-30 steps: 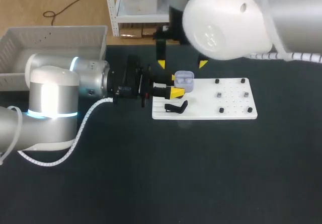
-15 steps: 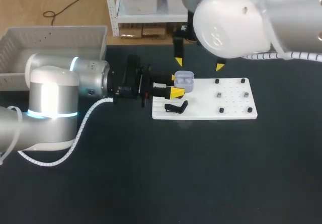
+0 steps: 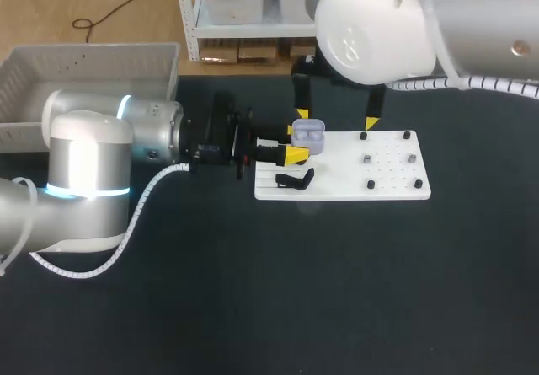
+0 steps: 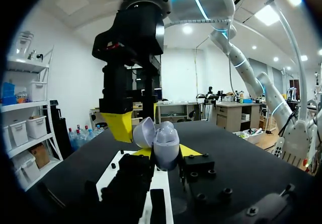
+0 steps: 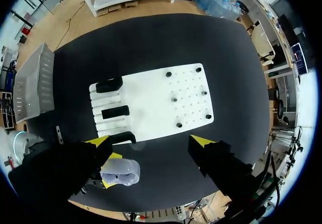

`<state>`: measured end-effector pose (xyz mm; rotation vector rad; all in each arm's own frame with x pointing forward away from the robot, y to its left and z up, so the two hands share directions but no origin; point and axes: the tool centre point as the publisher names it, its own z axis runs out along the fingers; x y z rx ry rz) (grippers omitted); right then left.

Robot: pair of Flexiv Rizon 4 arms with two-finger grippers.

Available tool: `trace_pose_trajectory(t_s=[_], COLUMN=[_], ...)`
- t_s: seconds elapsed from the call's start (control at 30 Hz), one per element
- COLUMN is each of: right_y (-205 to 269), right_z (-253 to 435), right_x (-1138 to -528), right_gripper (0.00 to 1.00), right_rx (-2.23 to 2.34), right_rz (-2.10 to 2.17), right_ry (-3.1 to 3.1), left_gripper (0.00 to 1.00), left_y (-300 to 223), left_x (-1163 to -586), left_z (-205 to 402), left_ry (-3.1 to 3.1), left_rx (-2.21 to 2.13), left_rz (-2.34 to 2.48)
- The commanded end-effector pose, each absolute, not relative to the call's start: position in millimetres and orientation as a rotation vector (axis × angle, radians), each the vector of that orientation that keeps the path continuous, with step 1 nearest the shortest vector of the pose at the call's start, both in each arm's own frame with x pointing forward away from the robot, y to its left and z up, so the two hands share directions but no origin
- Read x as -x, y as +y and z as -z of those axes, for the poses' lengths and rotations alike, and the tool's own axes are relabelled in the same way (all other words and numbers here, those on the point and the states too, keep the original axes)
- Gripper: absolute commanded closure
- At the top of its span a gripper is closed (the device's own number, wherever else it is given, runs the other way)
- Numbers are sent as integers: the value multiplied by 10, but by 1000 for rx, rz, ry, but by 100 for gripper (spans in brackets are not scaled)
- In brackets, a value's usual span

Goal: Pick up each earbud case from the left stands, insert the matching earbuds, close the lid, and place the case in the box.

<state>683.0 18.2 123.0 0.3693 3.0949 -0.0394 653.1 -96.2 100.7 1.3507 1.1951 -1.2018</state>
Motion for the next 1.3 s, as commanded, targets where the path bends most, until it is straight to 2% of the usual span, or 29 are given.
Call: trace_pose_trajectory(t_s=[0.03,0.4,0.77,1.1,1.3], right_y=[162,226,54,-167,-167], right_z=[-1317,-1397,-2148,-2267,-2267], right_x=[-6695,-6626,-6224,-5924,-5924], right_gripper=[0,0,0,0,0], right_rx=[-361,-327,-38,84,84], right_rz=[18,-18,-215,-382,-382], right_ry=[3089,3079,2794,2786,2786], left_gripper=[100,100,100,100,100], left_y=[-964,-964,-964,-778,-470], left_x=[-6517,-6517,-6517,-6505,-6449], left_z=[-1003,-1003,-1003,-1348,-1639], left_ry=[1195,1195,1195,1258,1336], left_rx=[-1346,-1346,-1346,-1291,-1222], left_rz=[1197,1197,1197,1206,1122])
